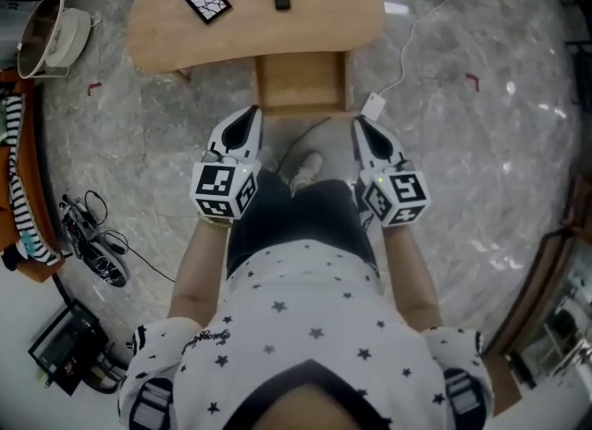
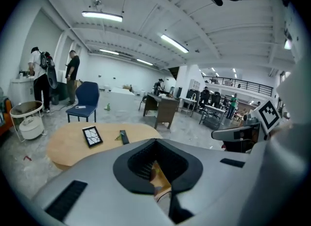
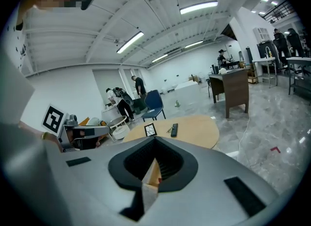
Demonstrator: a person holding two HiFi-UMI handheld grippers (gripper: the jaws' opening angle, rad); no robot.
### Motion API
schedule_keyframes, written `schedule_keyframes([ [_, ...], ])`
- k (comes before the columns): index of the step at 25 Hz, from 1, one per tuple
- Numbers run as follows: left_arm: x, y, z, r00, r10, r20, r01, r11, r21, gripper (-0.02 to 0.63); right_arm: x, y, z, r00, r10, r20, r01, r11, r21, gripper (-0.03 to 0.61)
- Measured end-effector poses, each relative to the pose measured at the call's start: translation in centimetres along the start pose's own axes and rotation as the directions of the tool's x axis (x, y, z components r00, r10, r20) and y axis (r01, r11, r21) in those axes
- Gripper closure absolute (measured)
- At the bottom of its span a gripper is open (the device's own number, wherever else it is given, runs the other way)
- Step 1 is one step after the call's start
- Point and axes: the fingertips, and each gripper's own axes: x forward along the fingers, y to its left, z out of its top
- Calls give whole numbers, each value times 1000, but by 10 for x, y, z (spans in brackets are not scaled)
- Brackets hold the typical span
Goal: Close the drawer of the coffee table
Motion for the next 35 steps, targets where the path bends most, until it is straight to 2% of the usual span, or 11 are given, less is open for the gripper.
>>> schedule_keyframes([
  [11,22,27,-66,995,72,-74,-75,996,-40,604,29,-41,-55,998,-28,-58,29,1000,10,571],
  [25,73,72,-172,983,52,-175,-62,997,-55,604,83,-93,-148,988,-109,-106,113,993,27,571],
  [35,101,99,-242,968,64,-244,-82,995,-63,603,110,-146,-221,961,-193,-198,199,980,14,571],
])
